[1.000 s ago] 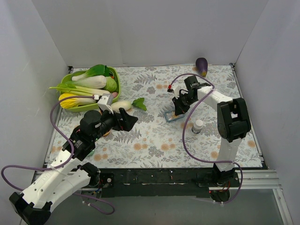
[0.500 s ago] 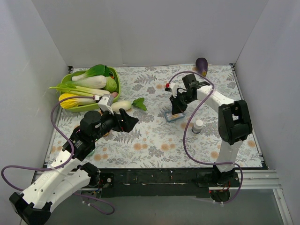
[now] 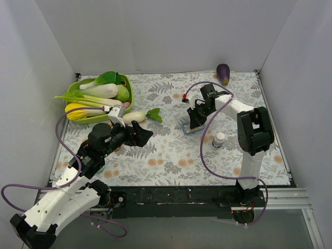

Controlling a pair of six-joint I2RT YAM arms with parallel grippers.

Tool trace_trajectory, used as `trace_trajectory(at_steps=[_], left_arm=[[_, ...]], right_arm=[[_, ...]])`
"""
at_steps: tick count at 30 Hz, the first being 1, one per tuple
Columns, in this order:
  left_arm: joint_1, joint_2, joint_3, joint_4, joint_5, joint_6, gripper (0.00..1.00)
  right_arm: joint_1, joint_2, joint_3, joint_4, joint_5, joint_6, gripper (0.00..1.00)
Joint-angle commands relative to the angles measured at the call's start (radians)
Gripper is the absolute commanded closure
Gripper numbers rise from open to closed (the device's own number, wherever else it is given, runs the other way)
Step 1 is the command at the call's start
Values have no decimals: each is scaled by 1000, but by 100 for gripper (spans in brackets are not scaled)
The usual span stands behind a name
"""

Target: Sort the pills into containers

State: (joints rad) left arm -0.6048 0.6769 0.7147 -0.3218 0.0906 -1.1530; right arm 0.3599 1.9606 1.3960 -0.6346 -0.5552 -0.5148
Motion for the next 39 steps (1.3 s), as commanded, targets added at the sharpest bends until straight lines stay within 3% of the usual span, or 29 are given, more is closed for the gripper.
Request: trace_trajectory(at_steps=[1, 6, 13, 18, 22, 31, 36, 39], left_arm=[[2, -8, -3, -6, 18, 3, 6], [4, -8, -17, 3, 40, 1, 6], [2, 35, -41, 35, 109, 7, 5], [4, 73, -47, 59, 127, 18, 6], [2, 105, -57, 82, 143, 18, 5], [4, 101, -84, 96, 152, 12, 6], [4, 96, -89, 96, 164, 7, 6], [4, 87, -90, 89, 169, 13, 6]], right_arm=[[1, 9, 11, -56, 0, -56, 91], [-4, -64, 80, -83, -81, -86, 85], [-24, -111, 118, -31, 4, -106, 60], [-27, -89, 97, 16, 67, -96, 61], [-22, -11, 54, 16, 142, -76, 72], [-18, 21, -65, 65, 230, -70, 75], [-21, -28, -2, 9, 132, -97, 70], [-19, -72, 49, -51, 74, -187, 58]])
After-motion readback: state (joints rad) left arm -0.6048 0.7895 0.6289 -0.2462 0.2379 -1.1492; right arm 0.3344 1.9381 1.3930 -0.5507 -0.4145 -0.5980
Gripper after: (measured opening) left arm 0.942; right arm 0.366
